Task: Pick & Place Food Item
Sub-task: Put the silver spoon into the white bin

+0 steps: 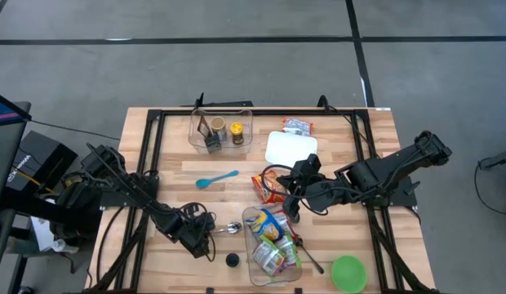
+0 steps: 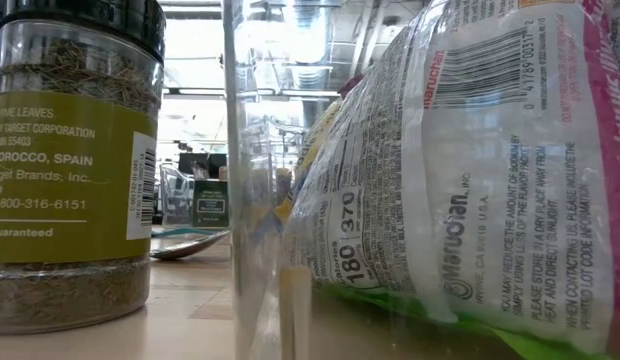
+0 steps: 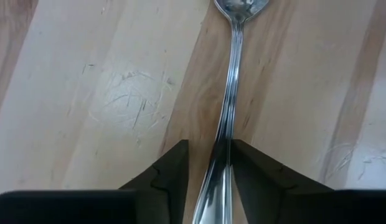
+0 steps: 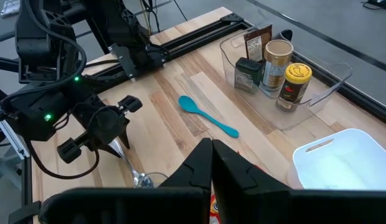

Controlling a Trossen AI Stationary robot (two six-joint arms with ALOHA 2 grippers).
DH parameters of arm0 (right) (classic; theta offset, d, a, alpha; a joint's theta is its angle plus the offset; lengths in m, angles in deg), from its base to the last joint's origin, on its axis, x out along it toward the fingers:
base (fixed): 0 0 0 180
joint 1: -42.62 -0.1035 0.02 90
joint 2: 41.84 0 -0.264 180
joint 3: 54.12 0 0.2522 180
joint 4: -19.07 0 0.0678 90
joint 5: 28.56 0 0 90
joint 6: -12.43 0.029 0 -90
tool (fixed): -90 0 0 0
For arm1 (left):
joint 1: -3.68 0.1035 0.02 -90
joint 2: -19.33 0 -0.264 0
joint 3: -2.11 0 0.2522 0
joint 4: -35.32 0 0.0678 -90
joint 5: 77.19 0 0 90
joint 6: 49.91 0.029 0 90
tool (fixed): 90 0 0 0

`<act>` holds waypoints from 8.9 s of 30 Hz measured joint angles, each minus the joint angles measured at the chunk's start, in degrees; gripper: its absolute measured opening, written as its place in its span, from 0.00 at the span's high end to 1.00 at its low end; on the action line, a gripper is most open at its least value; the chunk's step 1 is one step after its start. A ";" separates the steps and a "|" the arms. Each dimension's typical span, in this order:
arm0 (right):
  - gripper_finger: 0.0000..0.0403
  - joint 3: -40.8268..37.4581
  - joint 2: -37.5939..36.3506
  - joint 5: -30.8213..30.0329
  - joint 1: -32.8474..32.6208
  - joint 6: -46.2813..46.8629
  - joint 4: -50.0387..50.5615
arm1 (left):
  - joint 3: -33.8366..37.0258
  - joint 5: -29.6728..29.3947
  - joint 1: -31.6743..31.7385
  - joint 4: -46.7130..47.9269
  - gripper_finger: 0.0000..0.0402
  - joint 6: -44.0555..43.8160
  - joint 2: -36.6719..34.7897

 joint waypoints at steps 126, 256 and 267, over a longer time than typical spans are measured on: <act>1.00 -0.02 0.02 0.24 -0.22 -1.60 1.46 | -13.60 9.07 5.99 13.85 0.73 -17.85 3.48; 1.00 -0.02 0.02 0.20 0.04 -1.57 1.40 | -8.78 4.57 13.99 10.62 1.00 -22.74 -5.46; 1.00 -0.02 0.00 0.17 0.39 -1.49 1.27 | -10.16 5.81 17.09 14.77 1.00 -21.92 -1.42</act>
